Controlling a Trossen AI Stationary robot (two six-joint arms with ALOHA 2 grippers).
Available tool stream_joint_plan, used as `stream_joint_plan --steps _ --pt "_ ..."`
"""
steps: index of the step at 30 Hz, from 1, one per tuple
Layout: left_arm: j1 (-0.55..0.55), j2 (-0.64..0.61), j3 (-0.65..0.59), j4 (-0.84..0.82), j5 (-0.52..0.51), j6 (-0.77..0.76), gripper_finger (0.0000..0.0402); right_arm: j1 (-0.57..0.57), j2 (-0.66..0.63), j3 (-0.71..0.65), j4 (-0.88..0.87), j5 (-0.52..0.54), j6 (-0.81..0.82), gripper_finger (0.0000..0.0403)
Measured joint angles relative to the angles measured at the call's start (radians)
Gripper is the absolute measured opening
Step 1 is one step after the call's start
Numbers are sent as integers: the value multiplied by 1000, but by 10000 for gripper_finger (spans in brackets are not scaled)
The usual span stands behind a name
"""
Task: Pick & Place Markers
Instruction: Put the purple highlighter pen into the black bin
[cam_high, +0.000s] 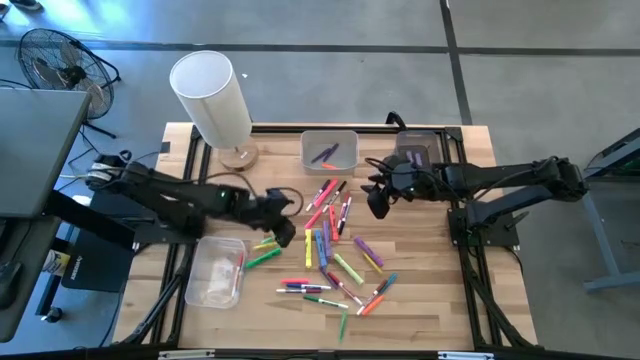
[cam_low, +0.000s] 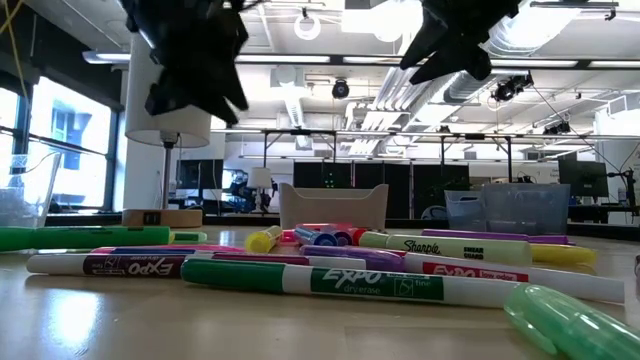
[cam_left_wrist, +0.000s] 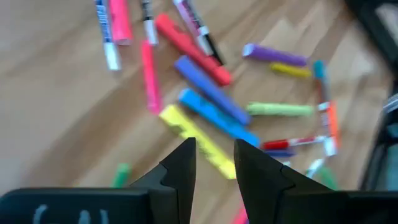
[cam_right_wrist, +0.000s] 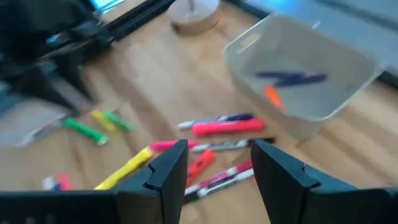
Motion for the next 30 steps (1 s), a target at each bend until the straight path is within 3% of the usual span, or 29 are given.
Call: stream_joint_plan --steps 3,9,15,22,24,30 --pt "90 0 0 -56 60 117 107 23 33 0 1 -19 31 165" --pt "227 -23 0 -143 97 360 107 97 123 0 3 41 117 153" --pt "311 -76 0 -193 118 566 107 143 224 0 1 -10 304 94" --pt "392 -229 -1 -264 118 712 107 182 311 0 -3 -91 514 11" --pt "405 -271 -1 -295 124 731 107 200 330 1 -11 -108 567 4" --pt "403 -326 -1 -348 125 757 107 261 433 163 -321 -115 666 2"
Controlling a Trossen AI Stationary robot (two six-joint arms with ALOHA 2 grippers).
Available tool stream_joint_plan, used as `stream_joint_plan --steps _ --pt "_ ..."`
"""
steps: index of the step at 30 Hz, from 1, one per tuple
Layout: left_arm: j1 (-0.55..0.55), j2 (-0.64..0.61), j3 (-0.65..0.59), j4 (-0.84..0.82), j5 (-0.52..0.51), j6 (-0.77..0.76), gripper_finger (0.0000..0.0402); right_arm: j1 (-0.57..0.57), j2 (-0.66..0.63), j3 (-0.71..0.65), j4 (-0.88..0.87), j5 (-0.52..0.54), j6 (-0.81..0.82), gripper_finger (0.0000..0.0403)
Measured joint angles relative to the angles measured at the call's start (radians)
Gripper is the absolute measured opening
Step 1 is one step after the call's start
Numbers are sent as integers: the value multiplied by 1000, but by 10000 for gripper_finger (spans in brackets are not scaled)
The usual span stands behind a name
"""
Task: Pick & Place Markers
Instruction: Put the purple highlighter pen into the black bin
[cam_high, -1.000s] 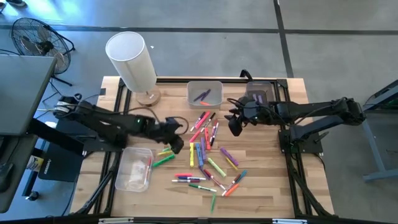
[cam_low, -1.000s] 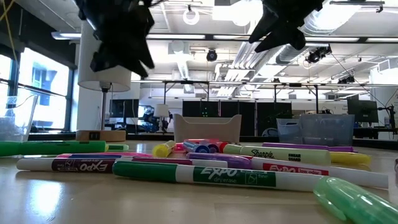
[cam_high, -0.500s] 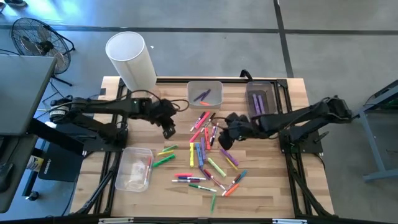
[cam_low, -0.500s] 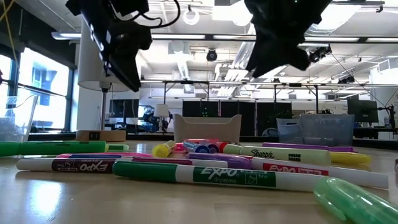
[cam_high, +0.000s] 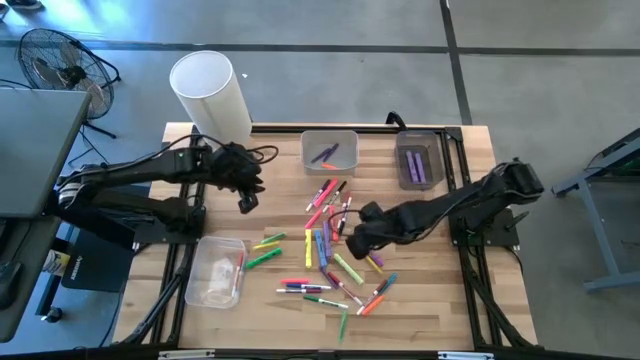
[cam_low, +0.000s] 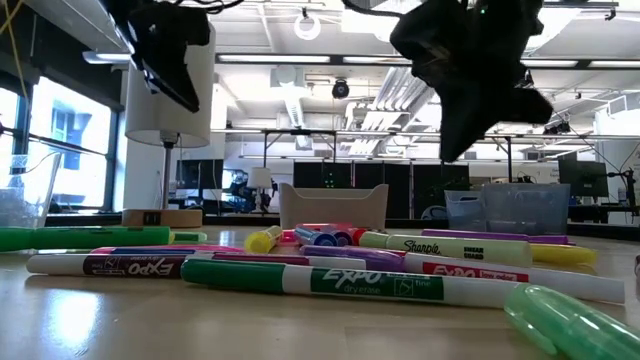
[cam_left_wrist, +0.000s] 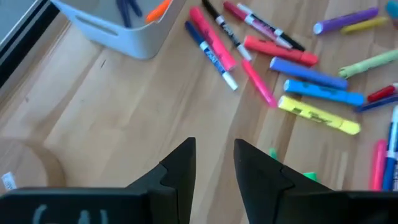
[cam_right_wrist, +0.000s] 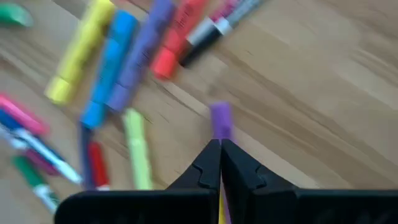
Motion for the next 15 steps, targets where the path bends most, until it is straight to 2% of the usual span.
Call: stream_joint_plan --steps 4,7,11,15 --pt "1 -4 0 -26 -2 12 107 18 101 164 -197 31 7 1" --pt "0 -4 0 -49 -2 22 108 17 170 268 -294 9 -35 2" --pt "0 -4 0 -62 -1 22 108 1 242 354 -346 1 -65 6" --pt "0 -4 0 -71 -1 22 108 -19 277 369 -324 9 -121 35"
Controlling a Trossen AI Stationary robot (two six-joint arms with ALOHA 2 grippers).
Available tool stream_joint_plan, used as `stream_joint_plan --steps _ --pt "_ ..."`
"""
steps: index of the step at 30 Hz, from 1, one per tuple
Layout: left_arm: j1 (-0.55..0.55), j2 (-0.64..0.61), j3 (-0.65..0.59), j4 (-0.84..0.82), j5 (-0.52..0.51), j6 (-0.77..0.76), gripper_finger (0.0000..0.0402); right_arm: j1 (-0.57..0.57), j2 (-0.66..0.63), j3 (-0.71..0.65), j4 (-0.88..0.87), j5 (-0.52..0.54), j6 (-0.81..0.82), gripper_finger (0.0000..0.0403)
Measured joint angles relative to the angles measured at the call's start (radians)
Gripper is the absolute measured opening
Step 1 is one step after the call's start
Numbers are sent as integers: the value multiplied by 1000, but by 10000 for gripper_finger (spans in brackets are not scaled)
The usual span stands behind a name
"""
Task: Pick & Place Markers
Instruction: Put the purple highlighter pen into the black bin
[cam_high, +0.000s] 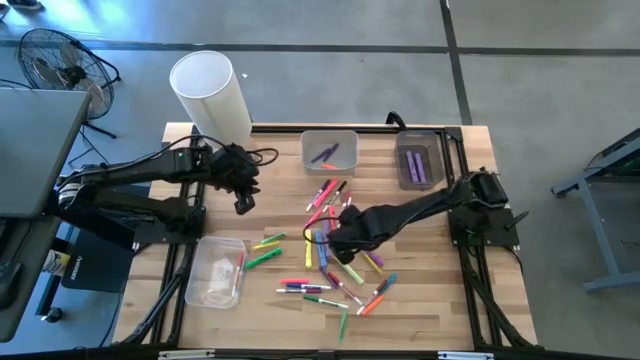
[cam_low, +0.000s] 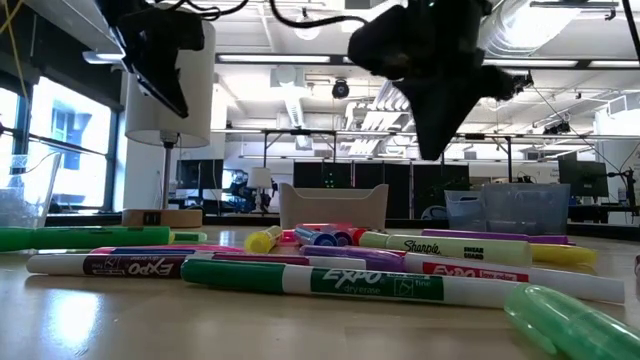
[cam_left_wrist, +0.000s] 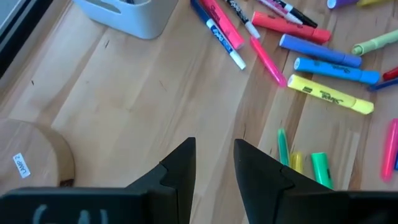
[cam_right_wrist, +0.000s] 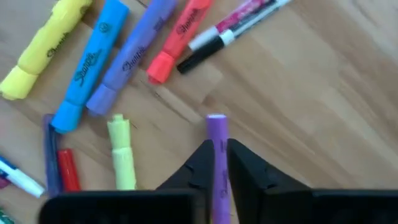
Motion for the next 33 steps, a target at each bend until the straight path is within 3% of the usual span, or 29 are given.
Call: stream_joint_plan --steps 8,15,21,25,27,33 --pt "0 0 0 -20 -1 14 108 -20 52 -9 17 -6 -85 122" --pt "0 0 0 -21 0 18 108 -36 124 -9 18 -51 -130 153" --pt "0 0 0 -30 1 8 108 -60 210 -9 1 -116 -126 138" --pt "0 0 0 -32 2 7 108 -75 243 -4 15 -156 -159 92" --pt "0 0 0 -32 2 3 108 -80 247 -4 17 -151 -165 56" --pt "0 0 0 -32 2 -6 108 -81 211 -11 13 -85 -149 51"
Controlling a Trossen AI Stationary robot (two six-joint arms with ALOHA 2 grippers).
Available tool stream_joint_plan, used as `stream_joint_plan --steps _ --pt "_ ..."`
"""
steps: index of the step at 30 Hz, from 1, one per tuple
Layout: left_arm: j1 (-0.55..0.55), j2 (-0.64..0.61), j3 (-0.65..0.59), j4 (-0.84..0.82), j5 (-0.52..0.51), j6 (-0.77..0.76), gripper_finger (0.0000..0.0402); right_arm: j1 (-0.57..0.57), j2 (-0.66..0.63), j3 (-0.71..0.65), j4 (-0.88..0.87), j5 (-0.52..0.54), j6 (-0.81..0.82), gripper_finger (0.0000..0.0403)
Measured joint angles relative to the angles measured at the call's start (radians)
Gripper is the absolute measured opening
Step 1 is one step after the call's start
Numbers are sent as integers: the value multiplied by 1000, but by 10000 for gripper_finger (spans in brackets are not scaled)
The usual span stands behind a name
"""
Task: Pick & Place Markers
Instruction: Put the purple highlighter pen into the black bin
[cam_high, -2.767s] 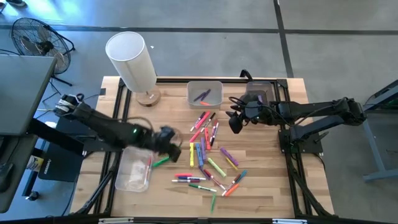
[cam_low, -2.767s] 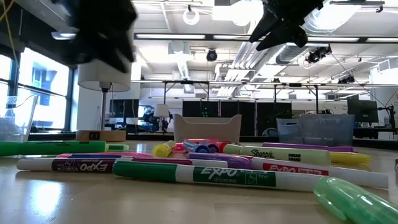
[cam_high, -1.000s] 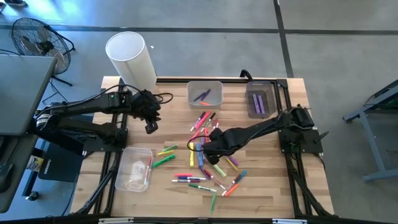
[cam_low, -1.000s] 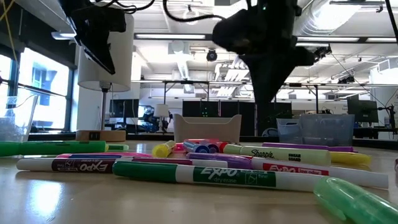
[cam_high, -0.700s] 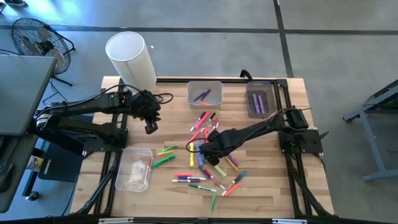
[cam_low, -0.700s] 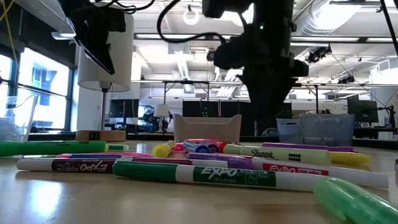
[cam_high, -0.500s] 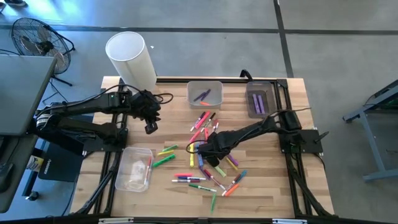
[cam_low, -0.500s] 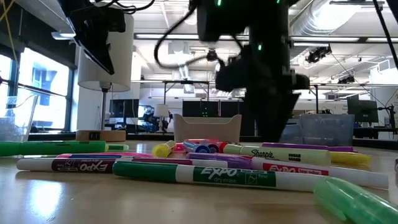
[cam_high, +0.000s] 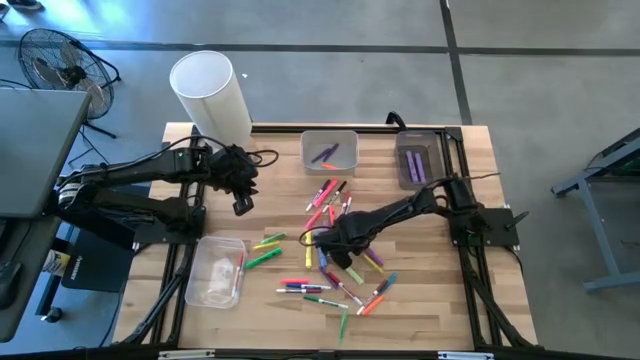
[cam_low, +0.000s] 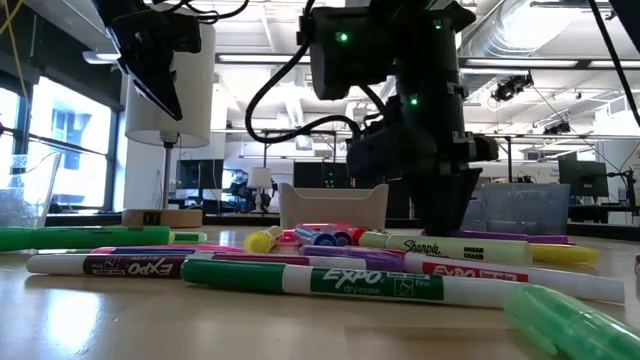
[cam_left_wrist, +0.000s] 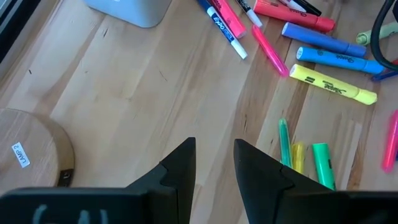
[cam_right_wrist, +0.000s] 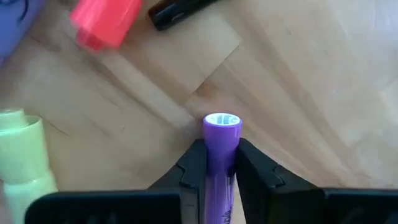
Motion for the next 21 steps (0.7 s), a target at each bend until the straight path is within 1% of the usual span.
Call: stream_joint_plan --steps 3,6,9,11,14,17,21 --pt "0 0 0 3 0 -5 108 -3 -62 -2 -27 49 13 51" --pt "0 0 0 14 0 -21 108 -1 -152 1 -79 151 53 51" --pt "0 0 0 40 4 -37 108 9 -254 -25 -96 287 60 51" --pt "0 0 0 56 23 -64 108 -5 -361 -105 -53 342 64 51" --pt "0 0 0 68 31 -100 108 -49 -544 -280 62 355 64 51" --pt "0 0 0 72 27 -122 108 -96 -750 -450 208 398 58 51" --pt "0 19 0 102 18 -174 108 -198 -986 -607 367 419 -49 51"
